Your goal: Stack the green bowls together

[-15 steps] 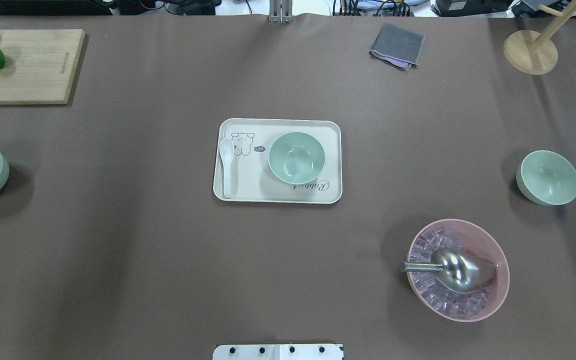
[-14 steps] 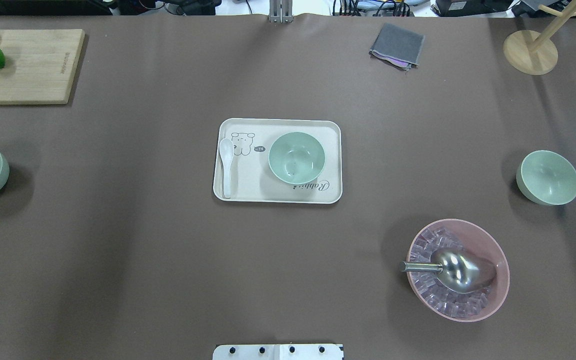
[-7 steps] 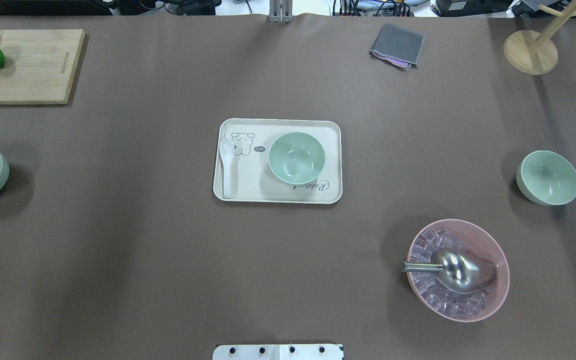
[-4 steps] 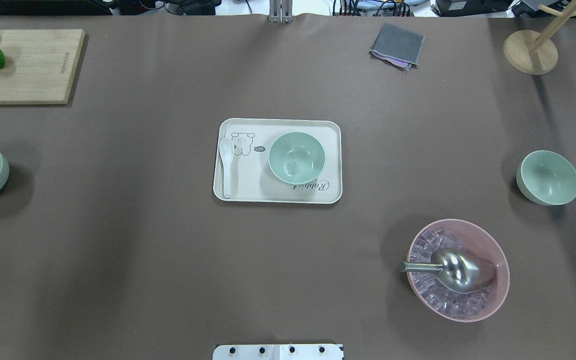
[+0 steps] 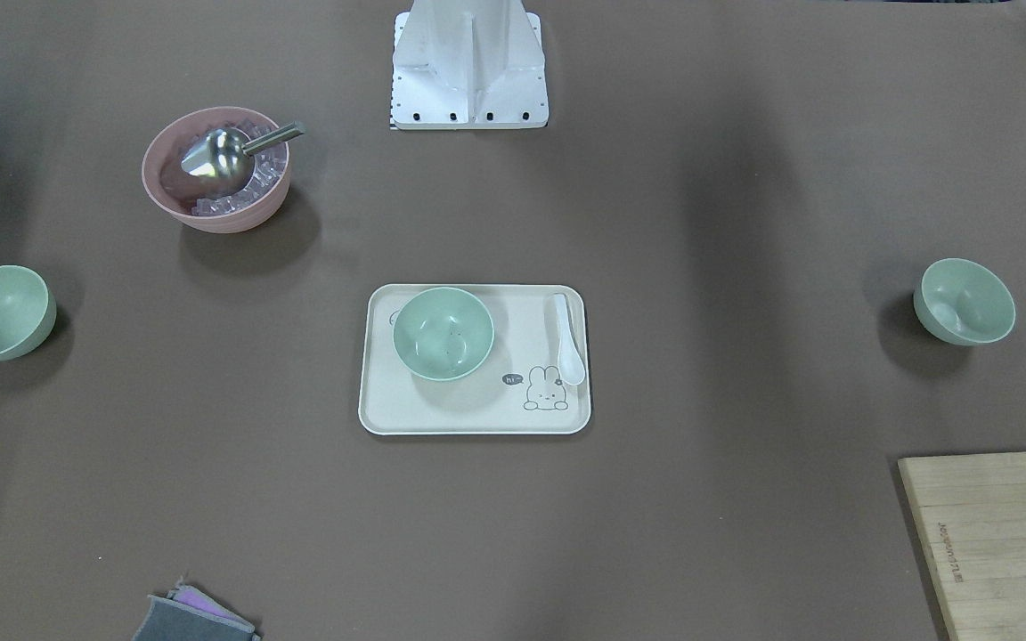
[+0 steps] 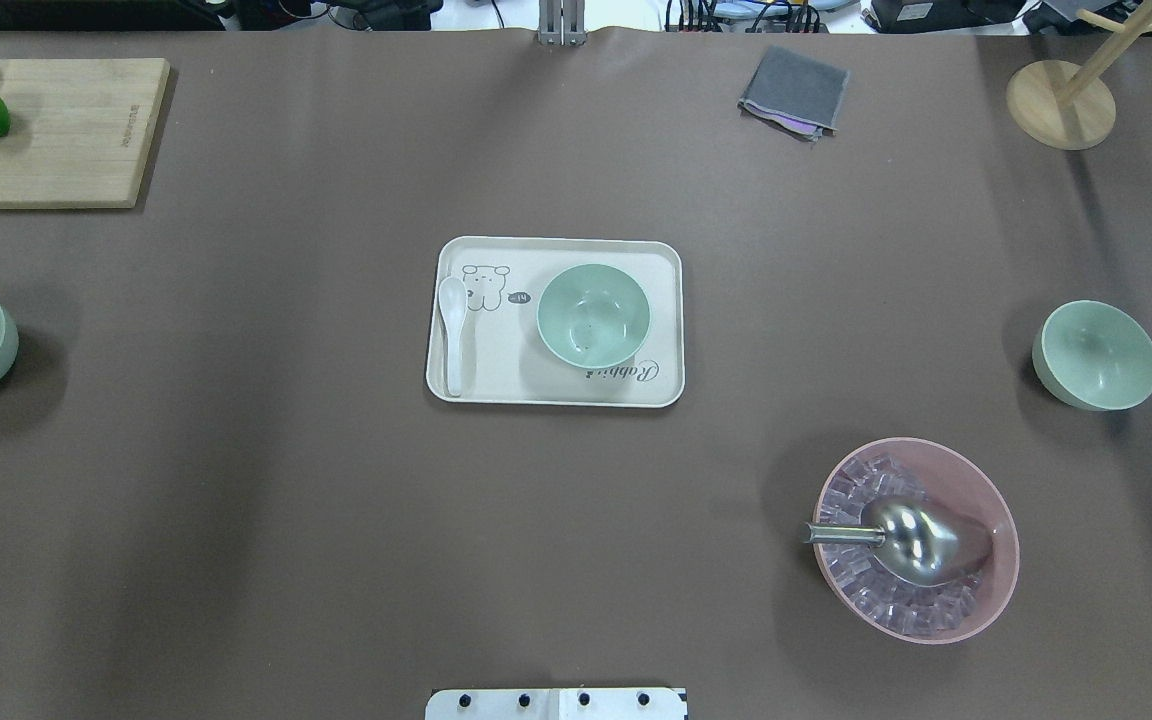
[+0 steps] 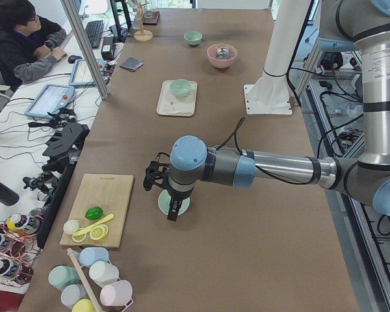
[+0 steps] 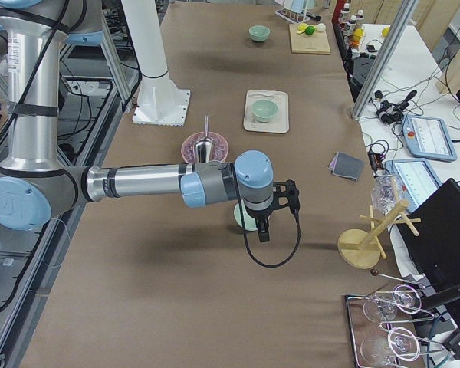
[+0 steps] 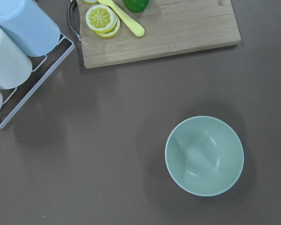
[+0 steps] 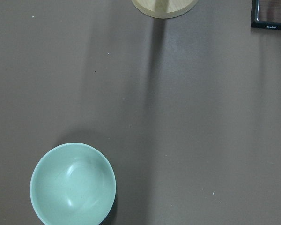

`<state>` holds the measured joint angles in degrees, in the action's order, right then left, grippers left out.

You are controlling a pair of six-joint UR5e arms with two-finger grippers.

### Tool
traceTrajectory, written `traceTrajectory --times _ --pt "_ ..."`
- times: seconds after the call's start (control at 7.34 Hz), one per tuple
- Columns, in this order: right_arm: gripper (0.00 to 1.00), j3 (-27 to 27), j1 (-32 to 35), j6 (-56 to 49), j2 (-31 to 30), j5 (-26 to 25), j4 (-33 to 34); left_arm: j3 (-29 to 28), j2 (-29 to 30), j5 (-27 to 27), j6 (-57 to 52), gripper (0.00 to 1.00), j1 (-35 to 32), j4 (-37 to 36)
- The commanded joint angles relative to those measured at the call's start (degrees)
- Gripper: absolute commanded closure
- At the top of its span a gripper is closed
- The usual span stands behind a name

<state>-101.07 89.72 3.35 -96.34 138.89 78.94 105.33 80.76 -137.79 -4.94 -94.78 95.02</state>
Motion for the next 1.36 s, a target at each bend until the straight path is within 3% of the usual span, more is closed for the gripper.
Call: traceTrajectory --times 0.0,0.41,0.95,1.23 --pt "0.0 3.7 -0.2 0.9 -1.0 0.6 -9.3 0.1 -0.2 0.0 0.5 0.01 0.0 4.0" --pt "0.0 3.3 -5.1 13.7 1.6 -0.3 -9.3 -0.8 1.5 0.4 6.0 0.01 4.0 3.9" --pt "0.0 3.0 -10.3 19.9 2.3 -3.1 -9.8 -8.5 5.1 1.4 12.2 0.01 11.4 5.0" --pt "0.0 2.7 -10.4 19.9 2.2 -3.1 -9.9 -16.4 5.2 5.3 16.7 0.02 14.3 17.6"
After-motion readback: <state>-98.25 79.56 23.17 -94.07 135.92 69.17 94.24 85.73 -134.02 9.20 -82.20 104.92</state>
